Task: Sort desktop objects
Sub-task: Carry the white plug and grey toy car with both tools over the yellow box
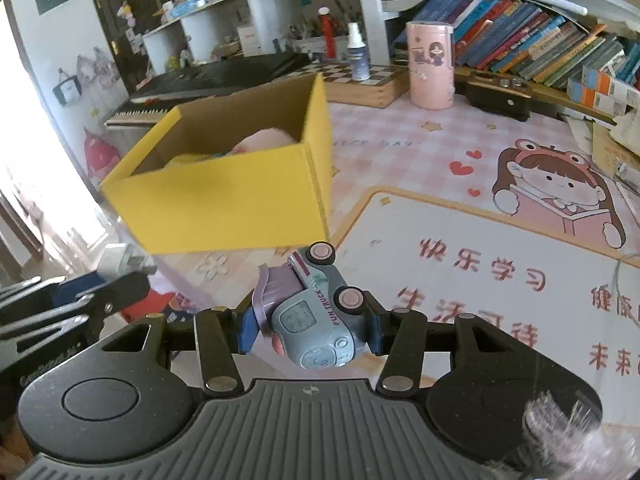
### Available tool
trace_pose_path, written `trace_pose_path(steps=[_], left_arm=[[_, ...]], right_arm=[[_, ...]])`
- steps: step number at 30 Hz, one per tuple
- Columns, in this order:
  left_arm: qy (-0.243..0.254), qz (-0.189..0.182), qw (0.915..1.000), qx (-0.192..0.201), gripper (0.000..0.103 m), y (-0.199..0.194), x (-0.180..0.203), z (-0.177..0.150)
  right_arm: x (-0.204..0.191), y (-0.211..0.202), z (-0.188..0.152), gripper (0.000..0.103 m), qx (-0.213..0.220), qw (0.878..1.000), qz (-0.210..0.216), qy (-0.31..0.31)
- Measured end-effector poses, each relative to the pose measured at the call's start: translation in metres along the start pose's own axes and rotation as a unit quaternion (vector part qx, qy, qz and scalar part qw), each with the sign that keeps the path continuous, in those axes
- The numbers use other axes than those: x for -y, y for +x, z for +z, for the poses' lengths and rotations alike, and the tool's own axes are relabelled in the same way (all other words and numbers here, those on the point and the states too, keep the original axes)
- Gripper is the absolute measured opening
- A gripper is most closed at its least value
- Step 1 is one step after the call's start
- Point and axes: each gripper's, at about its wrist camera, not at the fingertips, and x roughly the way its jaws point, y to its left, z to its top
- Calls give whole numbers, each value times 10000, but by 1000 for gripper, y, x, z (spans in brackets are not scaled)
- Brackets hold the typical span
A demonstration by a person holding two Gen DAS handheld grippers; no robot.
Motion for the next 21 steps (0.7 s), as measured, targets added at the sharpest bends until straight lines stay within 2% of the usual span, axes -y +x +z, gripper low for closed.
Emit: trace_pose_path(steps=[10, 21], left_arm=[[89, 9, 9999, -72, 26, -22, -25, -18], [64, 64, 9999, -55, 26, -36, -42, -25]], right_arm=[[-42, 0, -30, 48, -247, 9996, 75, -148], [-73, -2, -42, 48, -385, 9986, 189, -294]])
